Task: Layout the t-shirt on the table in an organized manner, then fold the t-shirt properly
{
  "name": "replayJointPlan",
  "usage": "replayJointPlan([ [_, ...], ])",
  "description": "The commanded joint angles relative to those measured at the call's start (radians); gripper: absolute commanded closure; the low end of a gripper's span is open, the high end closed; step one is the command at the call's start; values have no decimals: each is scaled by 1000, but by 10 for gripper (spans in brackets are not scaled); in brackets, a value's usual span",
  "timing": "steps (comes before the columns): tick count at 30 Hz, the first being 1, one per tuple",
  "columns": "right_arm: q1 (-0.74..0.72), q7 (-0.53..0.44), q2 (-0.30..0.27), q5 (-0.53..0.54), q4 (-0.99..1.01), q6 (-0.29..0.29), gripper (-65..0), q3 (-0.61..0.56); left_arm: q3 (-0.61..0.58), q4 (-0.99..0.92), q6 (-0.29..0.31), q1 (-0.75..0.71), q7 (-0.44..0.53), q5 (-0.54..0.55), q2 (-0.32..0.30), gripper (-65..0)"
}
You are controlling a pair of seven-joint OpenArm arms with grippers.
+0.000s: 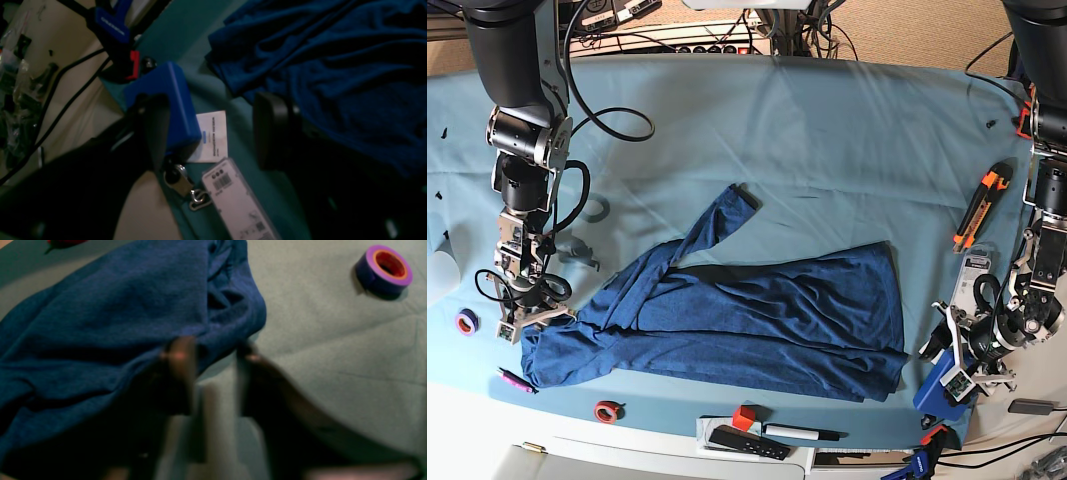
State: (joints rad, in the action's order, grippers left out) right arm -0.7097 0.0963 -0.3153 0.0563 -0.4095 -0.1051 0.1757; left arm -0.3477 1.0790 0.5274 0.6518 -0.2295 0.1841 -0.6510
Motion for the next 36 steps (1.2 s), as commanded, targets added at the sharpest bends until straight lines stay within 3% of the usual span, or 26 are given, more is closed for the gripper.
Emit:
replayJointPlan([
  [1, -38, -28, -14, 3, -14, -2, -75, 0, 10, 13, -11, 35, 19, 11, -14, -369],
  [3, -38, -28, -14, 3, -14, -2, 0, 0, 10, 13, -11, 35, 19, 11, -14, -369],
  [10, -34, -23, -11, 0, -14, -22, 0, 0, 10, 13, -12, 35, 19, 11, -14, -369],
  [15, -11, -29, -7, -68, -14, -312, 0, 0, 10, 13, -12, 35, 19, 11, -14, -369],
  [21, 26, -52, 8, -68, -14, -401, -140, 0, 10, 13, -15, 35, 19, 11, -14, -369],
  [26, 63, -79, 8, -29, -14, -461, -156, 0, 10, 13, -15, 35, 19, 11, -14, -369],
  [29, 86, -78, 8, 26, -14, -480, -179, 0, 10, 13, -15, 35, 19, 11, -14, -369],
  [32, 105, -63, 7, 68, -14, -482, -294, 0, 10, 13, -15, 35, 19, 11, -14, -369],
  [36, 111, -53, 5, 136, -14, -478, -301, 0, 10, 13, -15, 35, 19, 11, -14, -369],
])
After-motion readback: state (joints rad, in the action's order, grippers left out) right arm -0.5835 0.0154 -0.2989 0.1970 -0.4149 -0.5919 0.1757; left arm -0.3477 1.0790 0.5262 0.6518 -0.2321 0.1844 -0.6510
